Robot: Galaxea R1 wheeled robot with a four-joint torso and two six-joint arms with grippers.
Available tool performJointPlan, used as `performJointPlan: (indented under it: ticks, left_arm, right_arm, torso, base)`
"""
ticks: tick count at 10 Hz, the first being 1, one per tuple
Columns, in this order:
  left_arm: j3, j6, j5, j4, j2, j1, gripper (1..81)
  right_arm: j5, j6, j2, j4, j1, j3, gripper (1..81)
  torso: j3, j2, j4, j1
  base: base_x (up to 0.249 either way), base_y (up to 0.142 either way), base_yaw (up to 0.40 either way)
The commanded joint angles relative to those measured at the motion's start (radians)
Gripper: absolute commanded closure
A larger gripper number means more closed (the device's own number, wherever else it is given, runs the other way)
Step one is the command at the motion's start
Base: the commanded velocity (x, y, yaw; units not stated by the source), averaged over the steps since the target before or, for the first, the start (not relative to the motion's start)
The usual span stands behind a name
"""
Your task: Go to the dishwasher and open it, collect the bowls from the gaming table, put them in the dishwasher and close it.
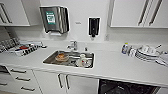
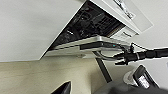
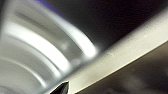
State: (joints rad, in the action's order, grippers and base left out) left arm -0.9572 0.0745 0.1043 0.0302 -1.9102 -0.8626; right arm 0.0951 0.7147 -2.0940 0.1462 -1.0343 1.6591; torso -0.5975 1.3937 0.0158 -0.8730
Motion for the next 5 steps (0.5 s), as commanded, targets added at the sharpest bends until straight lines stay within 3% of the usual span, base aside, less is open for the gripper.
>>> performJointPlan:
  ticks: [1,5]
  left_arm:
    - [0.018,-0.010,0.020,0.007,0.017,0.060,1.0]
    - [0.006,-0.012,0.020,0.005,0.005,0.040,1.0]
  right_arm:
    - [0.196,-0.037,0.012,-0.030,0.042,-0.041,1.0]
    - [0.173,-0.038,-0.042,-0.033,0.007,-0.004,1.0]
  torso:
    - [0.000,0.000,0.000,0.000]
    - [0.000,0.000,0.000,0.000]
  base:
    - [-0.073,0.000,0.000]
    - [-0.073,0.000,0.000]
